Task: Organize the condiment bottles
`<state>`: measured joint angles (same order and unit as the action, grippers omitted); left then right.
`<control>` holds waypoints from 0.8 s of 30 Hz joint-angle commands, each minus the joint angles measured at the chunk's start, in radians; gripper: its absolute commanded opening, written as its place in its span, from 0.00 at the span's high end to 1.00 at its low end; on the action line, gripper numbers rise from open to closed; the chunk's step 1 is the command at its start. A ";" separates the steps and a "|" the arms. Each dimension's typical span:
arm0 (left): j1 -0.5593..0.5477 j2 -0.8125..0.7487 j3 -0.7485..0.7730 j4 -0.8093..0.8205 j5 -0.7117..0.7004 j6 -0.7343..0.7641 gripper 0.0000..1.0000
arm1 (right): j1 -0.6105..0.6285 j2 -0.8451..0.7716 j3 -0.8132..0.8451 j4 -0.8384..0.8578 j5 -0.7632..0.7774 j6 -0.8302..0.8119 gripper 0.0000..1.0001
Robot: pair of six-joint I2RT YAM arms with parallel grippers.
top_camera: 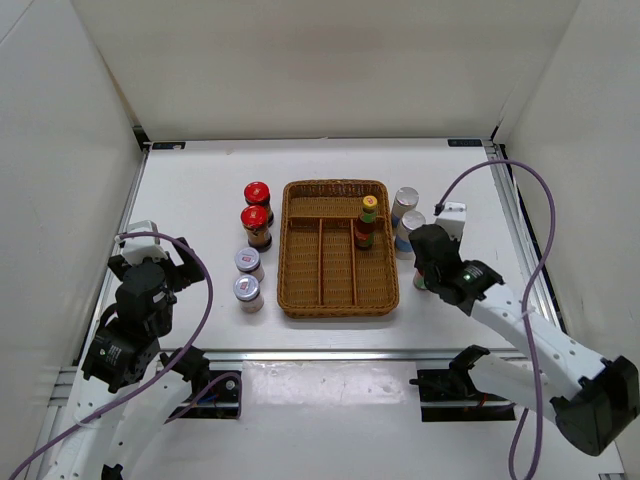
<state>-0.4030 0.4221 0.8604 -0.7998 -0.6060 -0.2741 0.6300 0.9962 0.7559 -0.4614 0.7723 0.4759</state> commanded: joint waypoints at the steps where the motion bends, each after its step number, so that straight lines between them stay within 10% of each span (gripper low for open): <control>1: -0.003 0.007 -0.001 0.013 0.002 0.003 0.00 | 0.054 -0.126 0.057 -0.029 0.111 -0.009 1.00; 8: -0.003 0.007 -0.001 0.013 0.002 0.003 0.00 | 0.167 -0.189 0.207 -0.129 0.082 -0.046 1.00; 24: -0.003 0.007 -0.011 0.013 0.002 0.003 0.00 | 0.244 0.021 0.215 0.224 -0.133 -0.168 1.00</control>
<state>-0.4030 0.4221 0.8597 -0.7994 -0.6060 -0.2741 0.8635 1.0046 0.9394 -0.4335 0.6361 0.3355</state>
